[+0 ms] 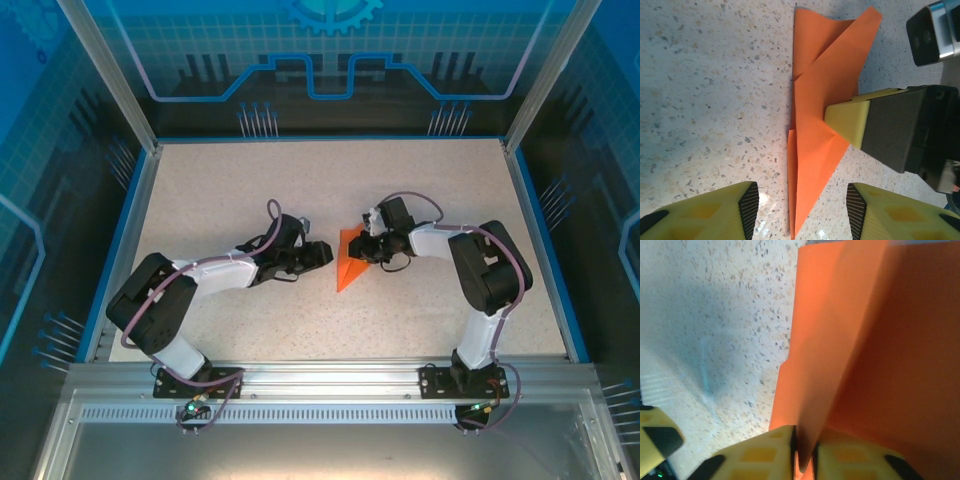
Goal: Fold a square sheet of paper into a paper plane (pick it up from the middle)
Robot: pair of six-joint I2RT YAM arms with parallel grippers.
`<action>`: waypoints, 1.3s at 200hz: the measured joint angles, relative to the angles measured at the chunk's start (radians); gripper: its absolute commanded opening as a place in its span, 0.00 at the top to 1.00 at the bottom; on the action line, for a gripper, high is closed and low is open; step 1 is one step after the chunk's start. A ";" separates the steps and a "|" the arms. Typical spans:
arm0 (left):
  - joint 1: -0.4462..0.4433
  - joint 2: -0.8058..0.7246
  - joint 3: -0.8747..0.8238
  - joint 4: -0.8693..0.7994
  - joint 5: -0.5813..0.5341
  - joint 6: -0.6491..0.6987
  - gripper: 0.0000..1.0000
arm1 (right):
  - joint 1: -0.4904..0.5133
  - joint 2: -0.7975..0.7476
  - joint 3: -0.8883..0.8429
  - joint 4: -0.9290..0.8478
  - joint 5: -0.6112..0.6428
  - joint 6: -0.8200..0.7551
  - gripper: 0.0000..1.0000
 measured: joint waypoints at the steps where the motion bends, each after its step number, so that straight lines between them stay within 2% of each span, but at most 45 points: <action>1: 0.001 0.000 0.000 0.000 0.000 0.000 0.45 | 0.000 0.000 0.002 0.000 0.000 0.002 0.90; 35: 0.039 -0.005 -0.010 -0.016 0.008 0.002 0.37 | 0.000 -0.019 0.020 -0.024 0.023 -0.020 0.94; 64: 0.093 -0.041 -0.016 -0.066 0.008 0.025 0.29 | 0.005 -0.109 0.065 -0.149 0.110 -0.081 0.94; 98: 0.179 -0.081 -0.016 -0.120 0.006 0.065 0.21 | 0.064 -0.215 0.208 -0.328 0.311 -0.182 0.93; 129: 0.255 -0.120 -0.024 -0.161 0.005 0.092 0.17 | 0.169 -0.208 0.346 -0.487 0.544 -0.250 0.93; 155: 0.303 -0.168 -0.047 -0.183 0.004 0.110 0.16 | 0.253 -0.114 0.478 -0.627 0.762 -0.277 0.92; 198: 0.368 -0.243 -0.082 -0.229 -0.010 0.116 0.15 | 0.370 0.150 0.706 -0.839 1.086 -0.282 0.92; 231: 0.407 -0.323 -0.103 -0.269 -0.029 0.118 0.14 | 0.435 0.343 0.860 -0.973 1.258 -0.277 0.90; 260: 0.437 -0.390 -0.105 -0.312 -0.045 0.119 0.13 | 0.468 0.466 0.965 -1.057 1.346 -0.268 0.86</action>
